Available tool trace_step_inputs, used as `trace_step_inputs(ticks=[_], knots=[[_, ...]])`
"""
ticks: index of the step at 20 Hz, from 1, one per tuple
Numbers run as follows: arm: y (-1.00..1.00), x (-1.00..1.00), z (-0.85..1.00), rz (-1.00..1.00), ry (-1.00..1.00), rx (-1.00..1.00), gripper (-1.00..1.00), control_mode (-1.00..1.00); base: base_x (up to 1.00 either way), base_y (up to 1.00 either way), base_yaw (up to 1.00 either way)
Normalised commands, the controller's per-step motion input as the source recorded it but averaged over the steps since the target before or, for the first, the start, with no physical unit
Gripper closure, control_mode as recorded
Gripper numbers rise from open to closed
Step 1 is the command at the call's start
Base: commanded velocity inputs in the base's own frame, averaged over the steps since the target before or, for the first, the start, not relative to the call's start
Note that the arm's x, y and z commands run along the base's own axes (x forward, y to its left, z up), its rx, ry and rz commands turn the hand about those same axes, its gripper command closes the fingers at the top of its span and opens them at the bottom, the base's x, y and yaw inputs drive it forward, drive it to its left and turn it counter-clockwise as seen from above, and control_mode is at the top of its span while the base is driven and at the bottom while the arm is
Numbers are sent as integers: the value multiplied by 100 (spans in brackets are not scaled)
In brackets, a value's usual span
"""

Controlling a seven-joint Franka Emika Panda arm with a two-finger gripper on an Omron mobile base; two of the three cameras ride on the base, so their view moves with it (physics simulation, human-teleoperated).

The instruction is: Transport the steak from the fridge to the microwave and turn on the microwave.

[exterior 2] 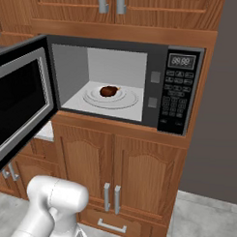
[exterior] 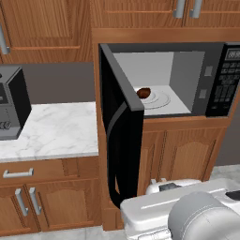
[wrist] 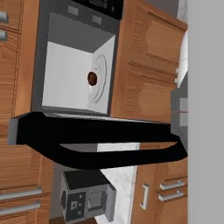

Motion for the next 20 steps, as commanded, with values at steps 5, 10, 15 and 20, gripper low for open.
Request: trace_step_inputs(ticks=[5,10,15,20], knots=[[33,20,0,-9,0,-2,100,-100,0,0,0],[33,35,0,-13,0,-3,100,-100,0,0,0],[38,41,-9,-14,0,-8,100,-100,0,0,0],[35,35,-11,-14,0,-8,100,-100,0,0,0]])
